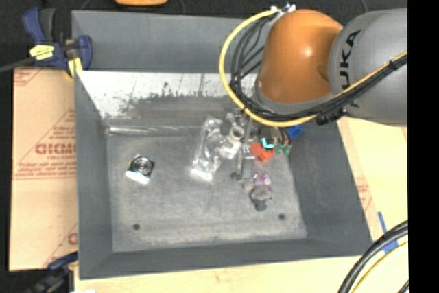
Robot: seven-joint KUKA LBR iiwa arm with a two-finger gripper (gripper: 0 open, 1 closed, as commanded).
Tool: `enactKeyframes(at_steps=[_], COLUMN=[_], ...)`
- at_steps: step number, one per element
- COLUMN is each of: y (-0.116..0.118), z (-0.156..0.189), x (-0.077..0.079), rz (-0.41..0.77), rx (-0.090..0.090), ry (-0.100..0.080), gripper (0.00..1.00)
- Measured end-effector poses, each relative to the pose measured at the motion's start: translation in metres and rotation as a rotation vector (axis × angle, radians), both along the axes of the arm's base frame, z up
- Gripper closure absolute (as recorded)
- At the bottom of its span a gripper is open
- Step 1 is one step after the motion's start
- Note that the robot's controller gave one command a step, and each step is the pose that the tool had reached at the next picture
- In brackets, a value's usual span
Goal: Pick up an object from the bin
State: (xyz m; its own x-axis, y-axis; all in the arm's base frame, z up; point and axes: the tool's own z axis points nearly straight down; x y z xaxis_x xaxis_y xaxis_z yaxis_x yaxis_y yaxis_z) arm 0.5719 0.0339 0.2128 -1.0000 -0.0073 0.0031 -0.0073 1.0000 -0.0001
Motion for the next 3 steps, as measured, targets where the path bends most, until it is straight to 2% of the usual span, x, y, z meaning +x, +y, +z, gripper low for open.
enactKeyframes(at_steps=[1,2,3], y=[-0.072,-0.114,-0.112], z=[-0.066,-0.146,-0.140], x=[0.004,-0.013,-0.009], rz=[0.273,0.272,0.273], rx=[-0.002,0.000,-0.001], ry=[-0.001,-0.001,-0.013], gripper=[0.00,0.00,1.00])
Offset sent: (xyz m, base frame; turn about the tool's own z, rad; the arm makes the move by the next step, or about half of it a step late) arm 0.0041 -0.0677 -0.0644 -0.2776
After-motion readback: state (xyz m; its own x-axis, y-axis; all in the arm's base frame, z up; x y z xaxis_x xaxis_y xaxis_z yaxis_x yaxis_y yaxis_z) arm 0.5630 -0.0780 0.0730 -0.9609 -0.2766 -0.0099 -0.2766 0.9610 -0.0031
